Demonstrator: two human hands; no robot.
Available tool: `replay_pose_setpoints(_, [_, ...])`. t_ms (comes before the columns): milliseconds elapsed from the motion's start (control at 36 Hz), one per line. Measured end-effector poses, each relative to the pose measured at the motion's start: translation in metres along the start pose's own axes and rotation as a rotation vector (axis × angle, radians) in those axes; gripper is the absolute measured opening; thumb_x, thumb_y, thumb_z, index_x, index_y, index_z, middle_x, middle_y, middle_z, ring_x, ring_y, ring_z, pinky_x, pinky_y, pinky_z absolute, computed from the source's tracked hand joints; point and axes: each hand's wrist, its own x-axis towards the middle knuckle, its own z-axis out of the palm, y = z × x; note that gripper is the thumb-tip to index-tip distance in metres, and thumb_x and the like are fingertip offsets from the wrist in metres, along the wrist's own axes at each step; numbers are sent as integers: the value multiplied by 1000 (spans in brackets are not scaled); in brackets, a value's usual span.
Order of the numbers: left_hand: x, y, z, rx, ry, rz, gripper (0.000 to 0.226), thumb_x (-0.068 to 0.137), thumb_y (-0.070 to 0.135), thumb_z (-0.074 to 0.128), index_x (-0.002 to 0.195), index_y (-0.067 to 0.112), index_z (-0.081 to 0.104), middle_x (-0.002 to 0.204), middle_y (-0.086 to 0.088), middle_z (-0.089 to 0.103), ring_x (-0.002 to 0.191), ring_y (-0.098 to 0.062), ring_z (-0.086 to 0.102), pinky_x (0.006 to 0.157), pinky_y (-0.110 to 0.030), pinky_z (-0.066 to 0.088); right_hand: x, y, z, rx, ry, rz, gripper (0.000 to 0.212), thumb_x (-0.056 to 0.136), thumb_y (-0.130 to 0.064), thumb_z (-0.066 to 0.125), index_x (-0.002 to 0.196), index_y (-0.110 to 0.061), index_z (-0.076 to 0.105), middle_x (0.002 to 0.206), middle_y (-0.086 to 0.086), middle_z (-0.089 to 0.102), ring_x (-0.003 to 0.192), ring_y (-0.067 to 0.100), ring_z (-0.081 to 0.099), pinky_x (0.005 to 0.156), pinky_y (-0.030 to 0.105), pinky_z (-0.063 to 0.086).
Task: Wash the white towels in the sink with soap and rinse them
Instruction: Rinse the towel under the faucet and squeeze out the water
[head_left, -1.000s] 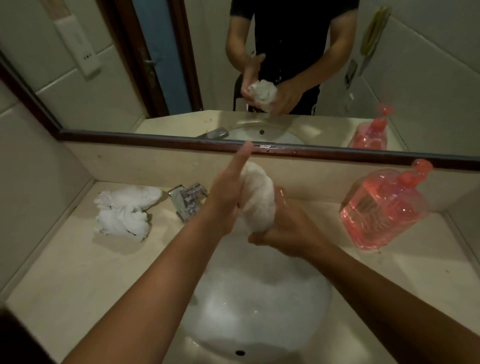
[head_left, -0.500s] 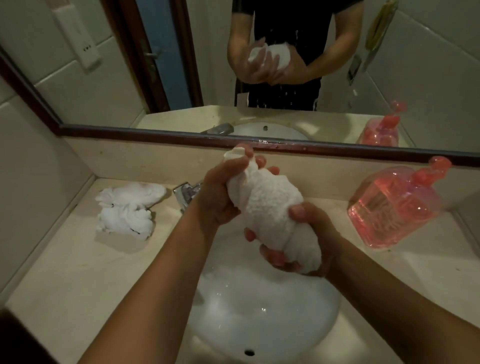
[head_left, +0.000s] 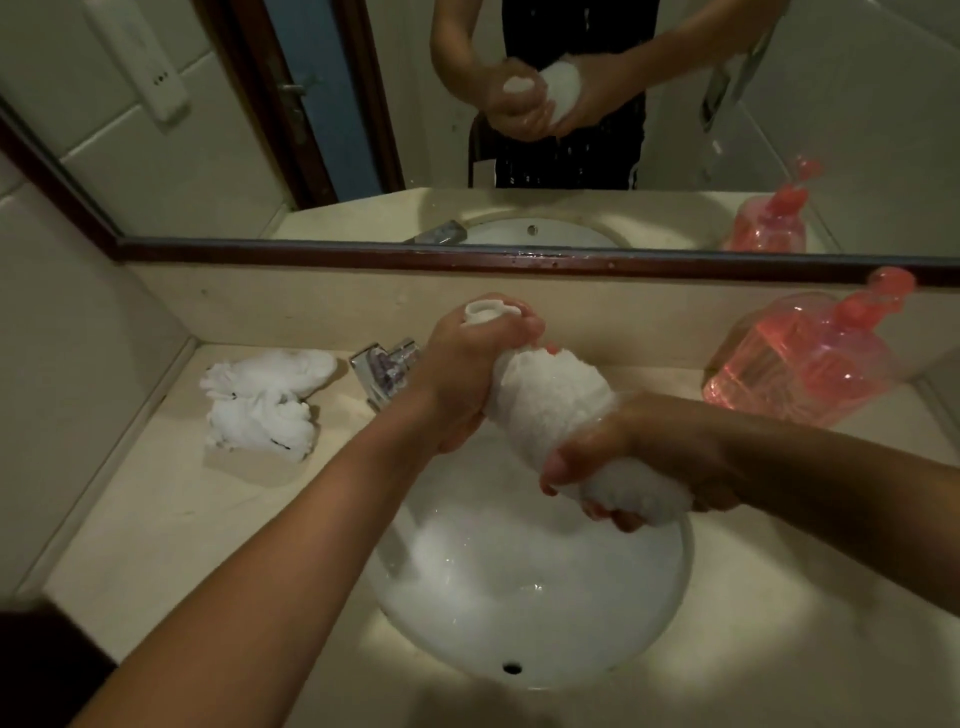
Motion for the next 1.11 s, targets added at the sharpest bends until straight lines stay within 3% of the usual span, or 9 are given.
replay_pose_setpoints(139, [8,-15,1,328,112,101,5,74,17,68,70,21,69,71,2,67,71,-16,66,67,-38,56,22,18,6,-61,219,-14,54,64,-27,95,107,-6,69,73,8,71,55,19,63,48,27,49])
replay_pose_setpoints(194, [13,-23,2,423,170,121,7,73,20,67,67,23,69,70,5,68,73,-17,66,70,-40,57,29,23,9,-44,286,-47,38,71,-22,92,96,-6,69,64,7,67,48,18,58,46,26,46])
replay_pose_setpoints(417, [33,-54,7,716,259,184,21,85,16,69,69,27,61,62,17,63,60,4,57,56,-12,40,61,47,12,-47,490,-133,18,81,-19,84,80,-12,68,54,0,65,44,15,56,46,27,45])
replay_pose_setpoints(500, [41,-60,11,784,287,185,19,89,9,68,77,23,63,67,10,62,65,-6,59,61,-20,43,72,52,11,-26,523,-214,20,86,-7,78,72,-13,65,48,-4,60,36,9,50,37,19,38])
replay_pose_setpoints(611, [47,-61,15,861,318,193,3,92,11,66,89,11,68,77,0,66,81,-28,65,74,-36,48,82,55,7,-42,574,-310,7,84,-5,76,88,-5,70,60,0,66,46,12,56,42,24,43])
replay_pose_setpoints(806, [41,-37,19,670,336,227,3,76,28,64,77,28,61,72,9,64,66,-4,60,65,-28,51,78,46,-9,-156,508,-318,26,82,-26,84,103,-23,68,72,-1,72,54,15,64,46,28,49])
replay_pose_setpoints(944, [34,-23,15,293,409,47,18,87,5,76,86,20,66,88,-7,68,84,-26,69,75,-44,62,54,31,-16,-266,575,-376,72,77,-34,91,130,-29,43,114,-2,65,92,17,71,67,37,63])
replay_pose_setpoints(1028, [32,-19,17,110,463,-89,17,86,7,80,88,18,67,87,-8,70,81,-28,70,71,-42,61,48,31,-20,-494,655,-533,85,77,-37,91,142,-28,36,118,-8,58,98,12,64,80,32,60])
replay_pose_setpoints(1111, [28,-21,21,-29,488,-212,21,87,20,85,98,17,67,91,-9,73,76,-26,73,70,-41,63,50,37,-25,-906,734,-620,100,75,-50,90,152,-21,33,140,4,47,114,18,51,93,40,55])
